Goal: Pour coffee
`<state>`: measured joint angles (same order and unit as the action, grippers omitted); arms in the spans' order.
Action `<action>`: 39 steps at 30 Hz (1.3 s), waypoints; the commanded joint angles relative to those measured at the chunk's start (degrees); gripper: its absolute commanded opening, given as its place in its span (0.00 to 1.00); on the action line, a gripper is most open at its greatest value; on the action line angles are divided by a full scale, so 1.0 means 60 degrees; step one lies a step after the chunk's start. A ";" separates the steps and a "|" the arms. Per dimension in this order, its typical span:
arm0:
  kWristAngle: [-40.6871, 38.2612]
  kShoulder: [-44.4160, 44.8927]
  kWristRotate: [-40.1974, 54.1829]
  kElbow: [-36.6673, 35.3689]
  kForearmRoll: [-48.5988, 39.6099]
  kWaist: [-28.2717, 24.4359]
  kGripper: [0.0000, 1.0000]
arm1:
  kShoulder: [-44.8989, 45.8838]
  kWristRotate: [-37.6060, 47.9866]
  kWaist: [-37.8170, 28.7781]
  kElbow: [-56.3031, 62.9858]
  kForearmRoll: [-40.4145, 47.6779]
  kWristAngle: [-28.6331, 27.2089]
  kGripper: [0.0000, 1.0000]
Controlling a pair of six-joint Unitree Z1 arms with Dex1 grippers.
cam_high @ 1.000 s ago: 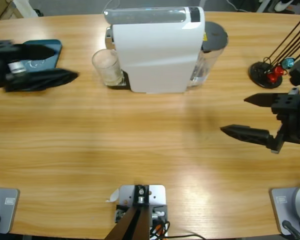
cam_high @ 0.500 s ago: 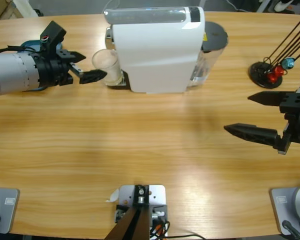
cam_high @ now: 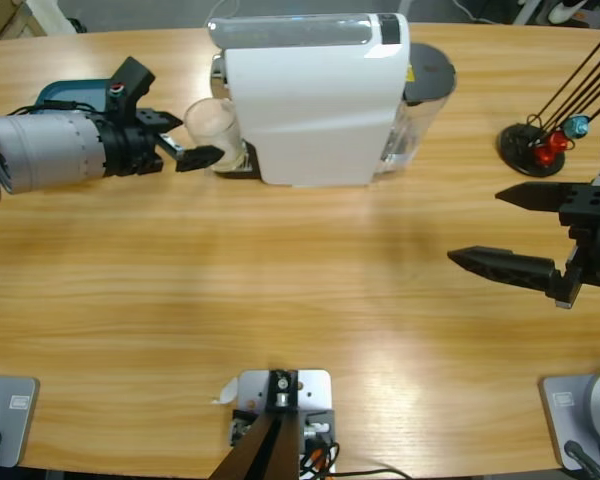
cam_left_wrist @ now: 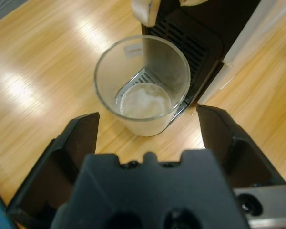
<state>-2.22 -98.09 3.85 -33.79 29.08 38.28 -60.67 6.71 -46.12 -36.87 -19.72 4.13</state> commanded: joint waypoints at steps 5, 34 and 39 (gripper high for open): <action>-0.0968 -0.1098 0.0128 -0.0691 0.0266 -0.0272 0.89 | -0.0245 0.0098 -0.0074 0.0227 0.0063 0.0132 1.00; -0.1358 -0.1860 0.0389 -0.0875 0.0677 -0.0545 0.60 | -0.0339 0.0083 -0.0074 0.0198 0.0063 0.0132 1.00; -0.1343 -0.1441 0.0506 -0.0480 0.0677 -0.0764 0.60 | -0.0333 0.0083 -0.0065 0.0207 0.0063 0.0132 1.00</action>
<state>-9.34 -106.84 5.62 -38.98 32.30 35.35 -61.09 6.71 -46.12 -36.87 -19.71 4.13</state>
